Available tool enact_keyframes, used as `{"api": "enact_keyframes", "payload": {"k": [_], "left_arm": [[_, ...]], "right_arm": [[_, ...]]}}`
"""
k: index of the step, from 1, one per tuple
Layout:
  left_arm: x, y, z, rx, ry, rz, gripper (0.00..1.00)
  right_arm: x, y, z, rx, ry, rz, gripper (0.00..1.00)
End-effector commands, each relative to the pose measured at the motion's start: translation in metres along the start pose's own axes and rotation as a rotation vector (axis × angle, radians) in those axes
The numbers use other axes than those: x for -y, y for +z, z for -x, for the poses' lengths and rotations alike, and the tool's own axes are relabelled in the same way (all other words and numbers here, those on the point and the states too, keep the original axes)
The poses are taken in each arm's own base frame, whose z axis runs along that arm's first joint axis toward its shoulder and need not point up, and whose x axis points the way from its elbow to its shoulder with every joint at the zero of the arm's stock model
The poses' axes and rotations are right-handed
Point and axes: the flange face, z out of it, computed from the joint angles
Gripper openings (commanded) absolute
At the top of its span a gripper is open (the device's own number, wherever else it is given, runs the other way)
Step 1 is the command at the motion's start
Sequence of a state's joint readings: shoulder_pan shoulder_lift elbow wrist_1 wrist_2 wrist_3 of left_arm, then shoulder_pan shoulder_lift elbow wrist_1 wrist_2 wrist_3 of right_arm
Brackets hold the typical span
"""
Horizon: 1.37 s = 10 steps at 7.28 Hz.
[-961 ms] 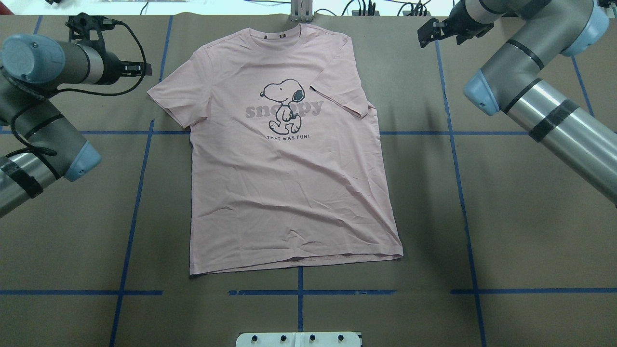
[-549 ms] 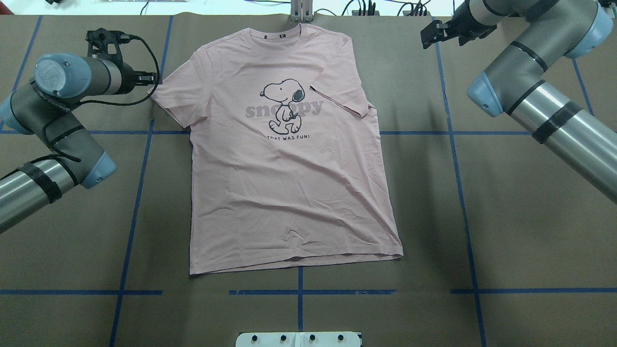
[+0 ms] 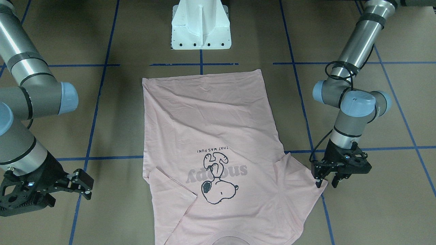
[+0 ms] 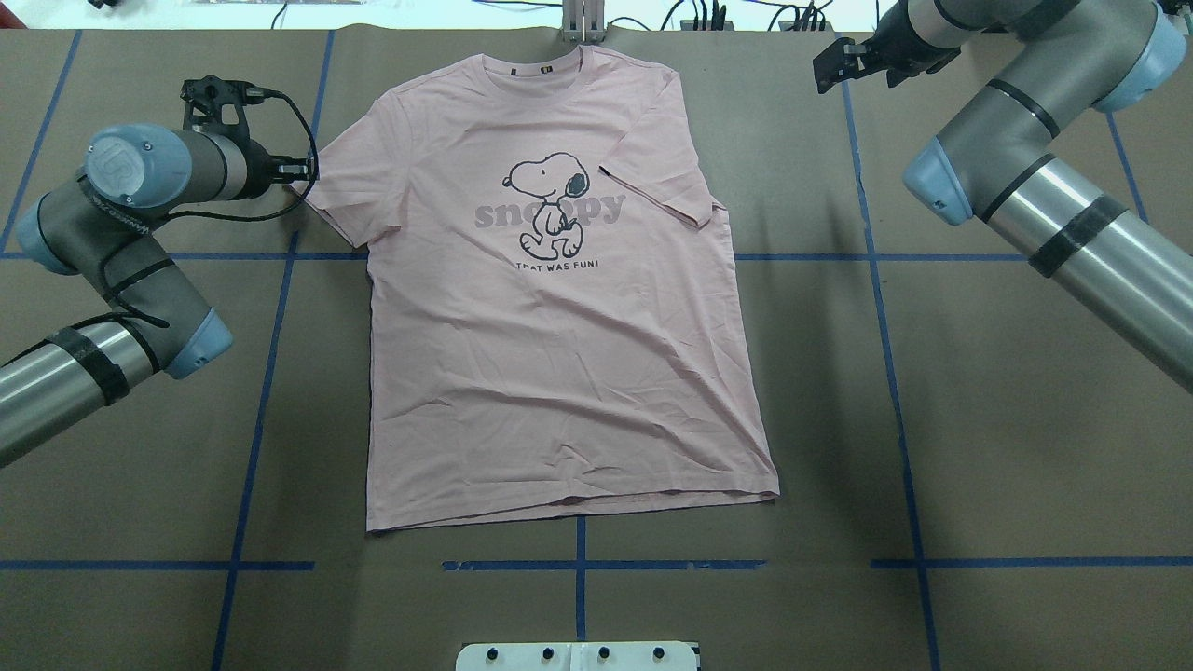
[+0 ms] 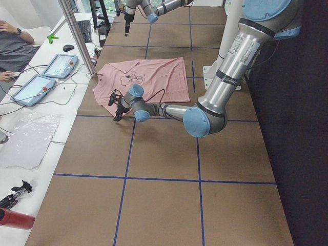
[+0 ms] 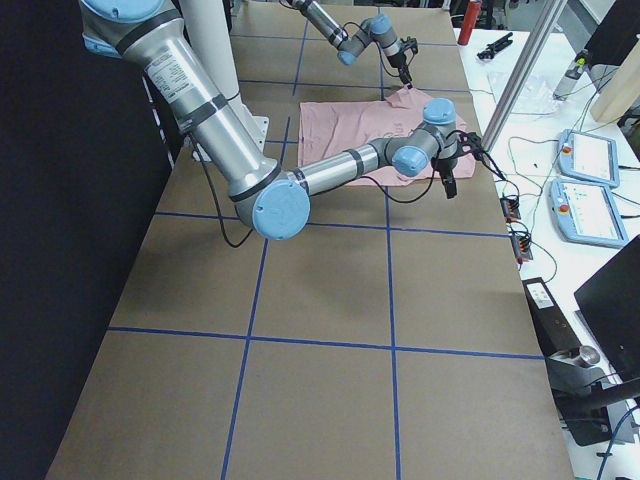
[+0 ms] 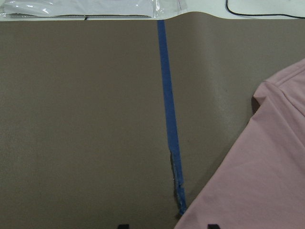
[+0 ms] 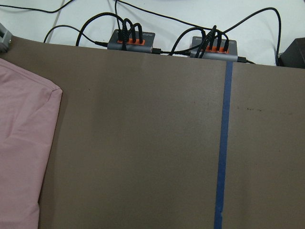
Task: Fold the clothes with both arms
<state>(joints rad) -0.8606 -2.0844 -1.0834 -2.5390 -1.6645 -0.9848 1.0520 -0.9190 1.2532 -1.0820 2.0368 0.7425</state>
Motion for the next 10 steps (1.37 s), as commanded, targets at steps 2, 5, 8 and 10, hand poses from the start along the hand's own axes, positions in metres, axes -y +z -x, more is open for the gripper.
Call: {"api": "enact_keyframes", "payload": {"k": [2,5,8,10], "left_arm": [[-0.007,0.002,-0.001,-0.006,0.007,0.005,0.25],[-0.005,-0.005,-0.008,-0.026,0.024,0.003,0.0],[0.038,-0.057,-0.088,0.03,0.004,0.069,0.0],[0.063,-0.068,-0.166,0.097,-0.066,0.127,0.0]], "right_arm": [[0.001,-0.001,-0.001,-0.001,0.001,-0.003,1.0],[0.001,-0.001,-0.001,-0.002,0.001,-0.002,1.0],[0.001,-0.001,-0.001,-0.002,0.001,-0.002,1.0],[0.0,0.001,-0.001,-0.002,0.003,0.0,1.0]]}}
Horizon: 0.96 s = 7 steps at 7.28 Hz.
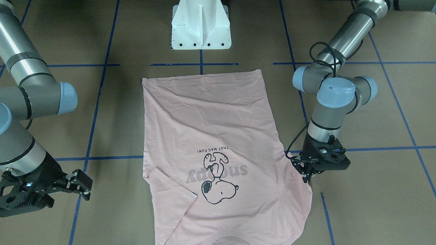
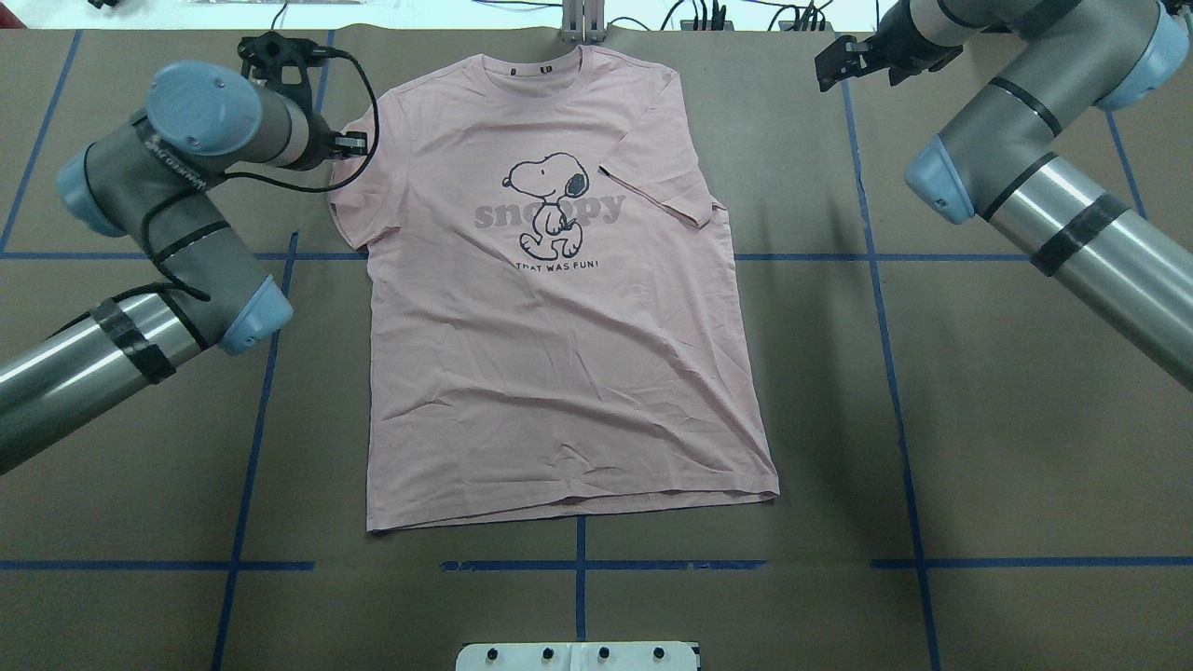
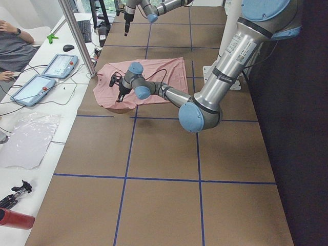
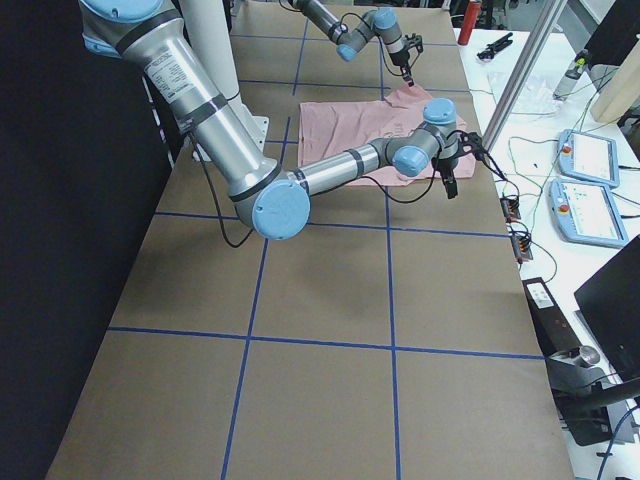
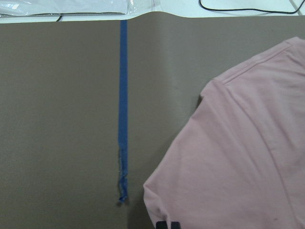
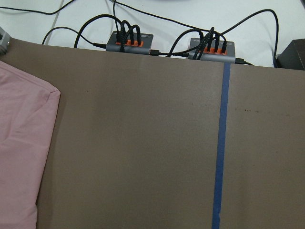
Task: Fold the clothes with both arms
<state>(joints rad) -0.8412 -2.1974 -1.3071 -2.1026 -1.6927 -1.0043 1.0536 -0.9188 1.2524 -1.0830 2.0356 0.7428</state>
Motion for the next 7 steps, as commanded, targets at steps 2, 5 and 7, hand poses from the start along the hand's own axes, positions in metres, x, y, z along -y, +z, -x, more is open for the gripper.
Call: {"api": "enact_keyframes", "payload": {"k": [2,5,7], "left_arm": [[0.025,0.016,-0.109,0.09,-0.104,0.068,0.0],[0.02,0.035,-0.146,0.124,-0.074,0.074,0.99],[0.008,-0.015,-0.162,-0.004,0.013,0.057,1.0]], "right_arm": [[0.0,0.0,0.001,0.0,0.001,0.001,1.0],[-0.001,0.001,0.002,0.0,0.0,0.003,1.0],[-0.007,0.003,0.009,0.01,0.088,0.008,1.0]]}}
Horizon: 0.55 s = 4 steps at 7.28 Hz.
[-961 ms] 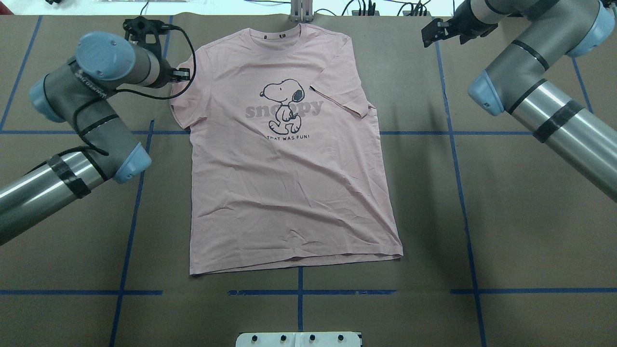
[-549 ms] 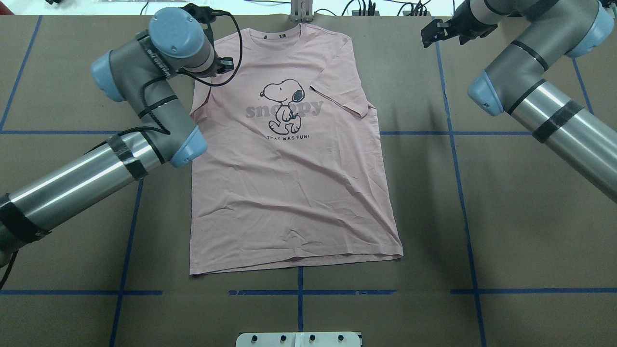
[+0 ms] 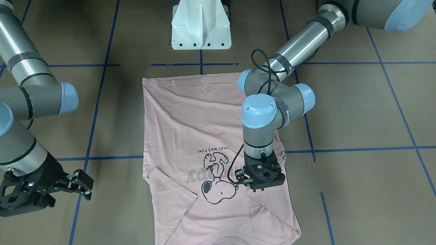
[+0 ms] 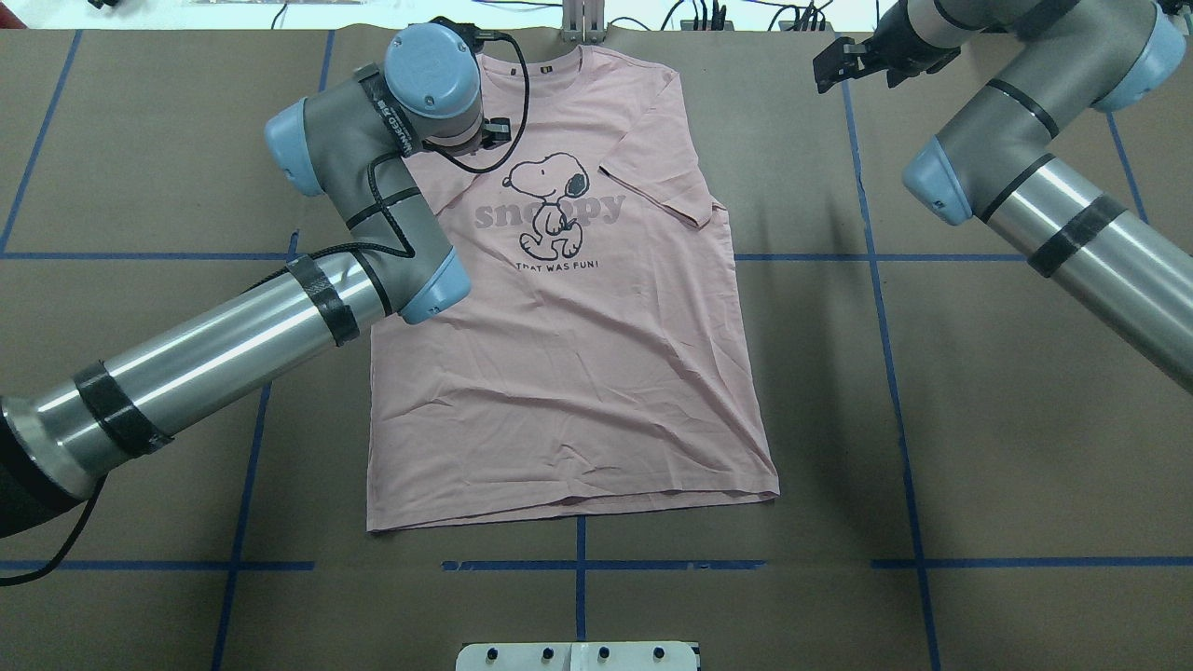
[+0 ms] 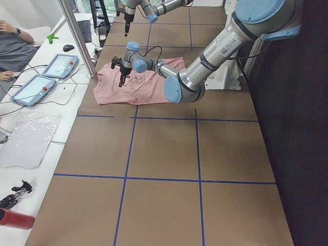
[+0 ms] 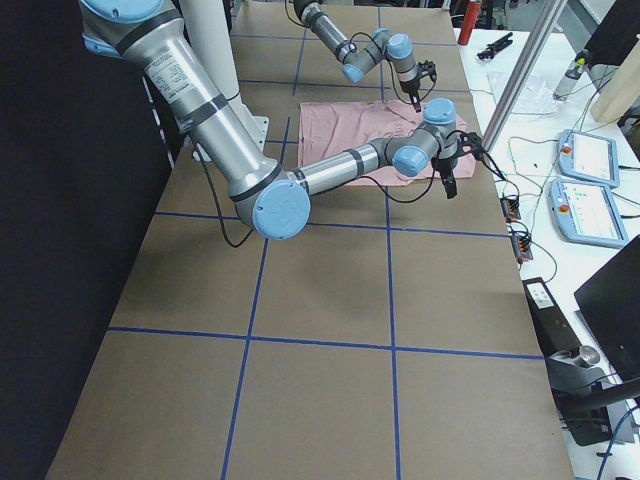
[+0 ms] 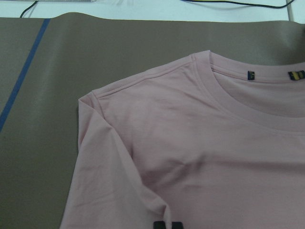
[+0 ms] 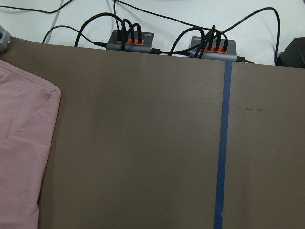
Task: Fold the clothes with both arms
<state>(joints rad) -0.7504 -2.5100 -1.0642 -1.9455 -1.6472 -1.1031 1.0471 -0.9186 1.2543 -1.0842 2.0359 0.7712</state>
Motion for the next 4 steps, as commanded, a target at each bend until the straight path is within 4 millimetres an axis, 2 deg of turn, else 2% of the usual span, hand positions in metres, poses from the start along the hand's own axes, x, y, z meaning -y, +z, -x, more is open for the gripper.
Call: {"api": "enact_keyframes", "payload": {"k": [1,2,3,4], "left_arm": [[-0.03,-0.051,0.02,-0.145,0.085,0.029,1.0],[-0.048,-0.077,0.049,-0.195,0.096,0.016,1.0],[-0.064,-0.102,0.069,-0.24,0.106,-0.003,1.0],[-0.086,-0.123,0.085,-0.291,0.114,0.028,1.0]], "right_arm": [[-0.019,-0.005,0.039,0.044,0.125,0.01,1.0],[-0.056,-0.012,0.065,0.078,0.172,0.032,1.0],[-0.093,-0.039,0.094,0.097,0.232,0.056,1.0],[-0.156,-0.067,0.128,0.068,0.291,0.069,1.0]]}}
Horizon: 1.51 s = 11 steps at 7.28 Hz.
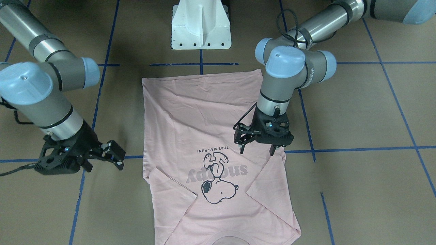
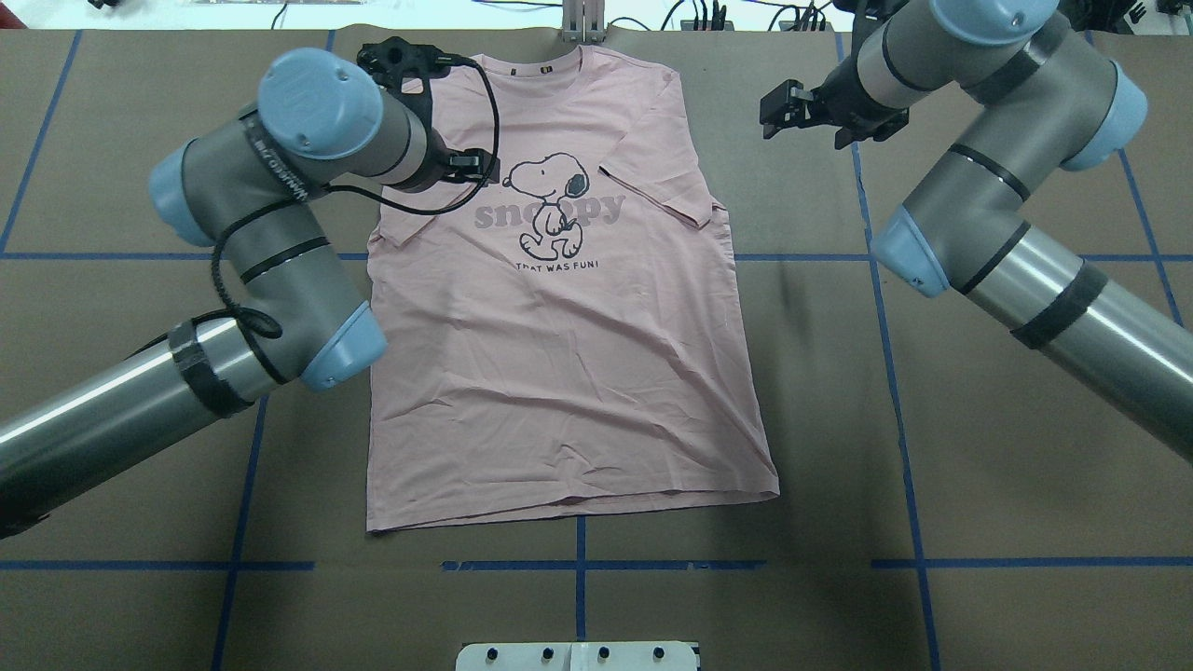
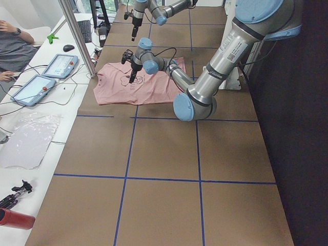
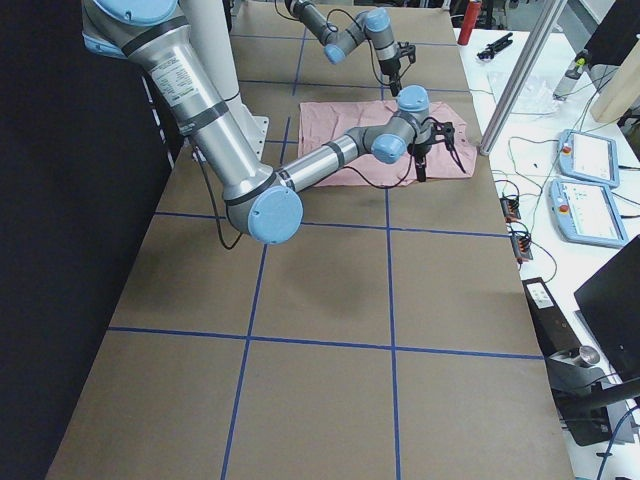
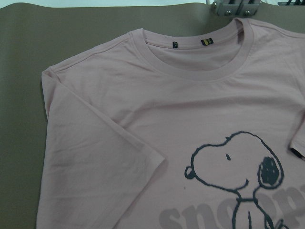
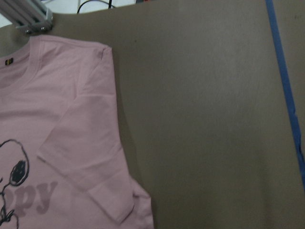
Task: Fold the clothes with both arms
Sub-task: 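Lower both grippers to the shirt's hem corners nearest the robot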
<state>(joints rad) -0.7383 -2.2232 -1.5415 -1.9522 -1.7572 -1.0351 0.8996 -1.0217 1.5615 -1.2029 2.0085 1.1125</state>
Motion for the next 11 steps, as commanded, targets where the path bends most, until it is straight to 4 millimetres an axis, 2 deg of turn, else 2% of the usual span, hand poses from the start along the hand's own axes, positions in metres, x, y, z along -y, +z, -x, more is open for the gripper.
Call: {"api": "enact_keyframes", "payload": {"k": [1,2,3,4,5,6,7,8,10,11], "left_arm": [[-0.063,-0.044,0.013,-0.094,0.031,0.056,1.0],[-0.101,-0.052,0.017,-0.111,0.021,0.093,1.0],[-0.125,-0.065,0.023,-0.122,-0.028,0.113,1.0],[-0.171,-0.079,0.026,-0.137,-0.063,0.17,1.0],[-0.213,-0.088,0.026,-0.124,-0.156,0.196,1.0],[-0.257,-0.085,0.02,-0.087,-0.267,0.204,0.8],[-0.295,-0.075,0.023,-0.037,-0.368,0.238,0.6],[-0.319,-0.067,0.029,0.0,-0.384,0.228,0.55],[-0.333,-0.056,0.03,0.025,-0.387,0.238,0.55],[-0.334,-0.054,0.031,0.029,-0.385,0.24,0.55]], "right_arm": [[-0.148,-0.047,0.034,-0.024,0.081,0.004,1.0],[-0.202,-0.051,0.026,-0.021,0.146,0.022,1.0],[-0.257,-0.046,0.033,-0.026,0.164,0.017,1.0],[-0.31,-0.03,0.037,-0.012,0.204,-0.018,0.98],[-0.332,-0.027,0.012,0.056,0.213,-0.039,0.95],[-0.339,-0.026,-0.008,0.077,0.226,-0.038,0.95],[-0.341,-0.026,-0.007,0.08,0.224,-0.042,0.95],[-0.342,-0.027,-0.004,0.086,0.224,-0.042,0.95],[-0.341,-0.032,-0.001,0.098,0.223,-0.042,0.95],[-0.341,-0.032,-0.001,0.098,0.223,-0.042,0.95]]}}
